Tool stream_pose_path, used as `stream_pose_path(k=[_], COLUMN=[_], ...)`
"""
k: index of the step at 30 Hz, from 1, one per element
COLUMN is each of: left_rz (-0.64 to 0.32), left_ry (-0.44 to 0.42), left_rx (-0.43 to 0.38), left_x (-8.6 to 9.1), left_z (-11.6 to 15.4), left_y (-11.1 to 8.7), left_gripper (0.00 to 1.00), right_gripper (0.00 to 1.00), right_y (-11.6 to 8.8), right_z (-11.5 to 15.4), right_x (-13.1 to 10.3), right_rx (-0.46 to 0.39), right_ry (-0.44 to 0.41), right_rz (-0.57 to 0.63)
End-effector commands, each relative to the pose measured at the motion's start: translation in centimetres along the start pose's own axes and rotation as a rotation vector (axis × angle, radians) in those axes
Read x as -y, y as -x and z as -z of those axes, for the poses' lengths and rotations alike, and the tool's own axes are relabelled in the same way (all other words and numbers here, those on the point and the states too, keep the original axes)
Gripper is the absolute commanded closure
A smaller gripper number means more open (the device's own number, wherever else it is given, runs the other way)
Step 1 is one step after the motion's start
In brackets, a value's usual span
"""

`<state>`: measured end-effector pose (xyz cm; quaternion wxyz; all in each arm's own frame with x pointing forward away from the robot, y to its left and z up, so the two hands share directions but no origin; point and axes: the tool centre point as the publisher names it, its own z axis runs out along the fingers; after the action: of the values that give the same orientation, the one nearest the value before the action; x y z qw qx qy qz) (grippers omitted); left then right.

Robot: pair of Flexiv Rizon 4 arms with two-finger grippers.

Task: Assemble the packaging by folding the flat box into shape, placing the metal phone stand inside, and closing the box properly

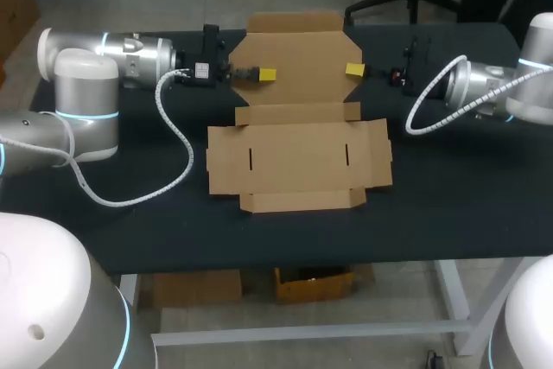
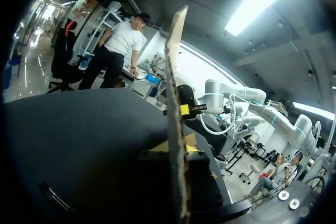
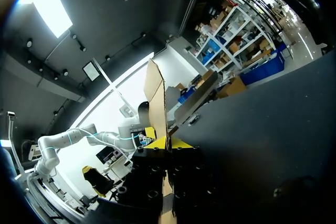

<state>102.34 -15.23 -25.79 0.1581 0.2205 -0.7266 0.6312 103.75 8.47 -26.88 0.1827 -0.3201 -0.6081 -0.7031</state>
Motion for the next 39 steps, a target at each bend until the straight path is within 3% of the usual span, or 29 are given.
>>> stream_pose_path(k=[1,4,17,23,26,39], left_rz=[-0.001,-0.001,-0.025,-0.041,-0.048,-0.077], left_ry=[0.002,0.004,0.008,0.008,0.006,0.006], left_rx=[-0.009,-0.009,-0.015,-0.021,-0.024,-0.027], left_x=[0.1,0.2,1.8,2.7,3.1,5.0], left_z=[-0.1,0.0,0.1,-0.2,-0.4,-1.1], left_y=[0.4,0.6,1.6,1.9,2.2,3.2], left_gripper=[1.00,1.00,1.00,1.00,1.00,1.00], right_gripper=[0.63,0.56,0.61,0.76,1.00,1.00], right_y=[-0.2,-0.6,-2.6,-3.5,-4.0,-6.1], right_z=[0.2,0.7,4.5,6.1,6.8,8.3], right_x=[-0.2,-0.4,-0.2,0.1,0.3,1.4], right_rx=[0.009,0.044,0.192,0.249,0.278,0.367], right_ry=[-0.007,-0.018,-0.020,-0.018,-0.012,-0.046], right_rz=[-0.001,0.001,0.006,0.006,0.008,0.034])
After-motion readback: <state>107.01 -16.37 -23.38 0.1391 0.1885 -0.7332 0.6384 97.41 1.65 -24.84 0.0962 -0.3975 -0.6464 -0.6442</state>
